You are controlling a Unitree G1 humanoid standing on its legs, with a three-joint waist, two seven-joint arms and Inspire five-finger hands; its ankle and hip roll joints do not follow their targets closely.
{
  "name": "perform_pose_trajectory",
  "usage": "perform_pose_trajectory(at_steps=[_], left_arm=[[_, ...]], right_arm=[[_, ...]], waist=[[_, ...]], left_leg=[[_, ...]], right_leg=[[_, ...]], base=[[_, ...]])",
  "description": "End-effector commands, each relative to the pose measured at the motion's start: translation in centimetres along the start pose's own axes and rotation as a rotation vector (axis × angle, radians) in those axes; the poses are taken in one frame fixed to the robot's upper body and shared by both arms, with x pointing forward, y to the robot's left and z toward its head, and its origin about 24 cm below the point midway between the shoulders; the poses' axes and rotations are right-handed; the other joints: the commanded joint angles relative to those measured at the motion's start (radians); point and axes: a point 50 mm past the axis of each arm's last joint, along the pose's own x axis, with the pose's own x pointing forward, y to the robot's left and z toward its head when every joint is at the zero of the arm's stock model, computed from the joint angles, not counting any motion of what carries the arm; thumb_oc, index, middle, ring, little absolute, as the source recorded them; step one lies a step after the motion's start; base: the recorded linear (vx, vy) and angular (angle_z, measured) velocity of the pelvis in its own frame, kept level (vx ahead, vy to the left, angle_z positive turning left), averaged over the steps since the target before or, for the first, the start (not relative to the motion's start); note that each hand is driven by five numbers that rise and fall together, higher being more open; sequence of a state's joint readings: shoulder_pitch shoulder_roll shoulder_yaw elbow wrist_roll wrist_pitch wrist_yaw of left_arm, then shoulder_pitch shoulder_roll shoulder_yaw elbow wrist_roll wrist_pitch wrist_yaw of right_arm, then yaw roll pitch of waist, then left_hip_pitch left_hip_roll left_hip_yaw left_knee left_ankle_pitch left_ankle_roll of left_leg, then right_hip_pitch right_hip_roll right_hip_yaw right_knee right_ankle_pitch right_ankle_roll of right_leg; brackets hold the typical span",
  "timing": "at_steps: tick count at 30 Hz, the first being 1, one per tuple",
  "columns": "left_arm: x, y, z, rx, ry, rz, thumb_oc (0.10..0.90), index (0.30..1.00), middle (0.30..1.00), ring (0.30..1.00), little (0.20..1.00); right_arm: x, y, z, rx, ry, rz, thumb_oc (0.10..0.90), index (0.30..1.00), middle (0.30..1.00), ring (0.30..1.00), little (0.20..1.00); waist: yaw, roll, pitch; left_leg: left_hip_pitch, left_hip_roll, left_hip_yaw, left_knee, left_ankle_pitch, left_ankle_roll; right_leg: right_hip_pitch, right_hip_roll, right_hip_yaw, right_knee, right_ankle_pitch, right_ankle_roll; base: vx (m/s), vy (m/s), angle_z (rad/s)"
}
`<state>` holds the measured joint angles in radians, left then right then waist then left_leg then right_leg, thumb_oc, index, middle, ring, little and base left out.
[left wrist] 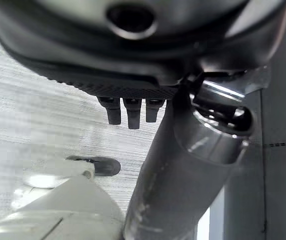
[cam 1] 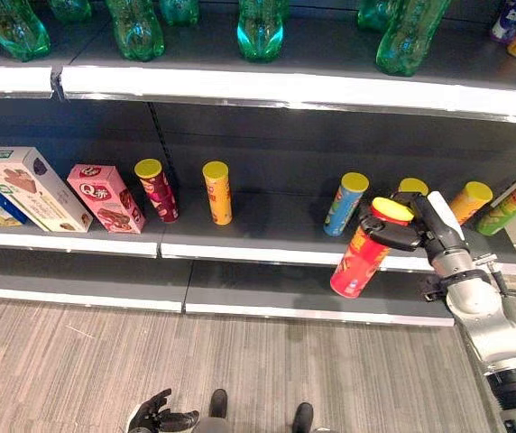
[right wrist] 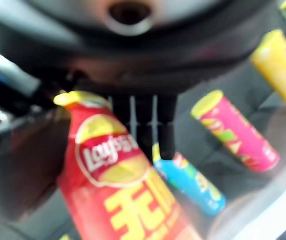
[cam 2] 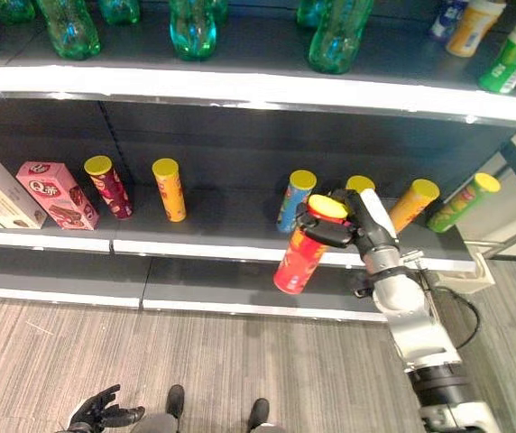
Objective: Put the goods on the table back onto the shelves and tidy them up.
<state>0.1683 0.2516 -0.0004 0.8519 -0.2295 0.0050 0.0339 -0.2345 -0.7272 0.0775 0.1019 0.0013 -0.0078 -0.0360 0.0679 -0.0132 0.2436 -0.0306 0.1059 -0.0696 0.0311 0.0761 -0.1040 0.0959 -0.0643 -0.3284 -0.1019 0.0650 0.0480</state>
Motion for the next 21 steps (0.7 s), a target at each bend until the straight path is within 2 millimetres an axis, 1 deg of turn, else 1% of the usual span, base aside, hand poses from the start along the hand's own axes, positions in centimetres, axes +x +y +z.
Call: perform_pose_trajectory(at_steps=[1, 4, 7, 8, 9, 12, 13, 14, 15, 16, 18, 19, 21], left_arm=[[0.5, 1.2, 3.2, 0.040, -0.104, 0.013, 0.800, 0.900, 0.900, 0.900, 0.900], [0.5, 1.2, 3.2, 0.039, -0.104, 0.013, 0.800, 0.900, 0.900, 0.900, 0.900], [0.5, 1.2, 3.2, 0.039, -0.104, 0.013, 0.800, 0.900, 0.900, 0.900, 0.900], [0.5, 0.8, 2.8, 0.033, -0.090, 0.003, 0.800, 0.900, 0.900, 0.900, 0.900], [0.5, 0.7, 2.8, 0.034, -0.090, 0.001, 0.800, 0.900, 0.900, 0.900, 0.900], [0.5, 0.7, 2.8, 0.034, -0.089, 0.001, 0.800, 0.900, 0.900, 0.900, 0.900], [0.5, 0.7, 2.8, 0.034, -0.089, 0.001, 0.800, 0.900, 0.900, 0.900, 0.900], [0.2, 1.4, 1.2, 0.056, -0.036, 0.028, 0.800, 0.900, 0.900, 0.900, 0.900], [0.2, 1.8, 0.8, 0.067, -0.025, 0.037, 0.800, 0.900, 0.900, 0.900, 0.900], [0.2, 2.0, 0.9, 0.067, -0.026, 0.044, 0.800, 0.900, 0.900, 0.900, 0.900], [0.2, 2.3, 1.0, 0.064, -0.029, 0.061, 0.800, 0.900, 0.900, 0.900, 0.900], [0.2, 2.3, 1.0, 0.063, -0.029, 0.061, 0.800, 0.900, 0.900, 0.900, 0.900], [0.3, 2.8, 0.9, 0.059, -0.018, 0.084, 0.800, 0.900, 0.900, 0.900, 0.900]], right_arm=[[1.2, -5.2, 8.4, -0.064, -0.402, -0.204, 0.400, 0.300, 0.300, 0.300, 0.300], [1.2, -5.2, 8.4, -0.064, -0.402, -0.204, 0.400, 0.300, 0.300, 0.300, 0.300], [1.2, -5.2, 8.4, -0.064, -0.402, -0.204, 0.400, 0.300, 0.300, 0.300, 0.300], [1.0, -5.6, 8.6, -0.072, -0.408, -0.221, 0.400, 0.300, 0.300, 0.300, 0.300], [1.0, -5.6, 8.5, -0.073, -0.407, -0.222, 0.400, 0.300, 0.300, 0.300, 0.300], [1.0, -5.6, 8.5, -0.073, -0.407, -0.222, 0.400, 0.300, 0.300, 0.300, 0.300], [1.0, -5.6, 8.5, -0.073, -0.407, -0.222, 0.400, 0.300, 0.300, 0.300, 0.300], [1.2, -4.7, 9.4, -0.094, -0.442, -0.195, 0.400, 0.300, 0.300, 0.300, 0.300], [1.5, -4.1, 9.9, -0.081, -0.462, -0.185, 0.400, 0.300, 0.300, 0.300, 0.300], [1.6, -3.9, 10.3, -0.080, -0.478, -0.179, 0.400, 0.300, 0.300, 0.300, 0.300], [1.8, -3.6, 10.9, -0.078, -0.499, -0.171, 0.400, 0.300, 0.300, 0.300, 0.300], [1.9, -3.5, 11.0, -0.078, -0.499, -0.171, 0.400, 0.300, 0.300, 0.300, 0.300], [2.2, -3.3, 11.9, -0.098, -0.530, -0.178, 0.400, 0.300, 0.300, 0.300, 0.300]], waist=[[0.022, -0.038, 0.028], [0.019, -0.037, 0.027], [0.019, -0.037, 0.027], [0.030, -0.015, 0.025], [0.027, -0.016, 0.020], [0.027, -0.017, 0.020], [0.027, -0.017, 0.020], [0.044, 0.001, -0.009], [0.060, -0.009, -0.016], [0.066, -0.013, -0.015], [0.075, -0.016, -0.014], [0.076, -0.017, -0.014], [0.080, -0.022, -0.004]], left_leg=[[-0.070, 0.027, -0.066, 0.265, -0.037, -0.059], [-0.074, 0.027, -0.069, 0.269, -0.038, -0.060], [-0.074, 0.027, -0.069, 0.269, -0.038, -0.060], [-0.124, 0.015, -0.051, 0.109, -0.023, -0.040], [-0.122, 0.012, -0.054, 0.090, -0.009, -0.039], [-0.122, 0.012, -0.054, 0.088, -0.008, -0.039], [-0.122, 0.012, -0.054, 0.088, -0.008, -0.039], [-0.135, -0.021, -0.026, -0.034, 0.039, -0.021], [-0.120, -0.032, -0.020, -0.033, 0.026, -0.002], [-0.116, -0.035, -0.014, -0.029, 0.016, 0.006], [-0.111, -0.041, -0.004, -0.030, 0.008, 0.017], [-0.112, -0.041, -0.002, -0.029, 0.007, 0.017], [-0.122, -0.050, 0.011, -0.035, 0.005, 0.026]], right_leg=[[0.059, -0.018, -0.001, 0.033, -0.138, 0.012], [0.058, -0.017, -0.004, 0.033, -0.138, 0.012], [0.058, -0.017, -0.004, 0.033, -0.138, 0.012], [0.075, -0.006, -0.024, 0.018, -0.152, 0.026], [0.071, -0.009, -0.029, 0.018, -0.150, 0.027], [0.070, -0.009, -0.029, 0.018, -0.150, 0.027], [0.070, -0.009, -0.029, 0.018, -0.150, 0.027], [0.085, -0.012, 0.013, 0.050, -0.193, 0.045], [0.075, -0.031, 0.044, 0.067, -0.194, 0.052], [0.070, -0.042, 0.056, 0.071, -0.192, 0.057], [0.058, -0.056, 0.067, 0.071, -0.188, 0.068], [0.057, -0.057, 0.069, 0.071, -0.188, 0.069], [0.032, -0.069, 0.080, 0.062, -0.175, 0.079]], base=[[-0.03, -0.138, 0.51], [-0.01, -0.015, 0.67], [0.04, -0.007, 0.01], [0.13, -0.019, 0.09], [0.13, -0.020, 0.23], [0.00, 0.000, 0.10], [0.43, 0.242, -0.10], [0.55, 0.333, -0.06], [0.59, 0.369, -0.17], [0.18, 0.155, -0.83], [0.07, 0.083, -1.59], [0.05, 0.086, -0.75], [0.03, 0.086, 0.19]])
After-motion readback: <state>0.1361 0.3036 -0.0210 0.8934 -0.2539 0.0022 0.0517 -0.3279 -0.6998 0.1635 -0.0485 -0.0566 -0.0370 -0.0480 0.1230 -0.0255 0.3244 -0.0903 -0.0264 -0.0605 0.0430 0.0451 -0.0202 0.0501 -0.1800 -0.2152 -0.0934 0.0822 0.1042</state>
